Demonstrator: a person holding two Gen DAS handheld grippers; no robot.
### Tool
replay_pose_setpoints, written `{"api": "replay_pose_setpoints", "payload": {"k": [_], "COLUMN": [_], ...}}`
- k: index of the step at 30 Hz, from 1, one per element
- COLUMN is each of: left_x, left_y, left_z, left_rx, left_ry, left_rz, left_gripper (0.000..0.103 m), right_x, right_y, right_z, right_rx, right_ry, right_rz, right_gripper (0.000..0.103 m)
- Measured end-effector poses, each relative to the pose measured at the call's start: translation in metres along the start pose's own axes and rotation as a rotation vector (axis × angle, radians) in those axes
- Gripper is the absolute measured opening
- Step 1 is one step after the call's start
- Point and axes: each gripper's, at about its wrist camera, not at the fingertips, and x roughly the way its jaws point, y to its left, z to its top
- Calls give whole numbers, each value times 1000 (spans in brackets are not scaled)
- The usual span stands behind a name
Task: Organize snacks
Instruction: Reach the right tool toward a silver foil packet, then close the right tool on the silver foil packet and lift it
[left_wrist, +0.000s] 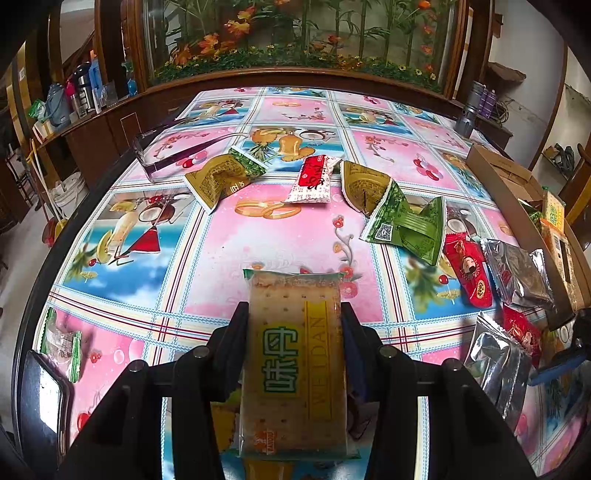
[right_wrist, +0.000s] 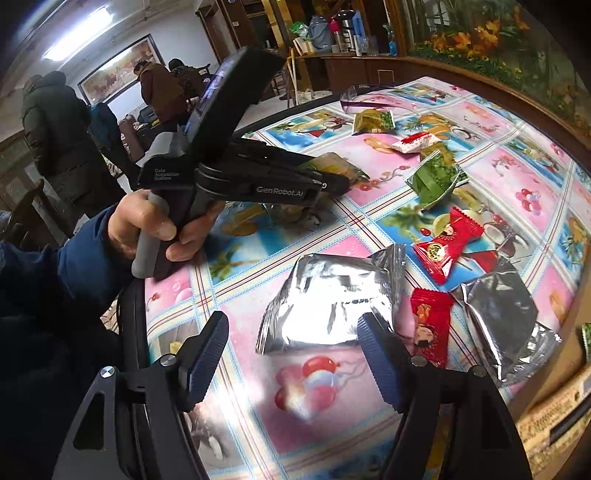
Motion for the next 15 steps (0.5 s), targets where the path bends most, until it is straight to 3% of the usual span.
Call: {"api": "replay_pose_setpoints", "payload": {"k": [7,9,12,15], "left_x": [0,0,0,0], "left_y": [0,0,0,0], "left_z": [0,0,0,0], "left_rx": [2,4,5,2], "left_ry": [-1,-1,0,0], "left_rz": [2,5,5,2], "left_gripper": [46,46,46,46], "right_x": [20,24,30,37], "right_y": [-6,-14,-13,-16], "right_z": [-6,-1,10,24], "right_rx": [-7,24,55,161], "right_ry": [83,62,13,-55], "right_rz": [-71,-129,-149,-218], "right_gripper": [77,77,78,78]}}
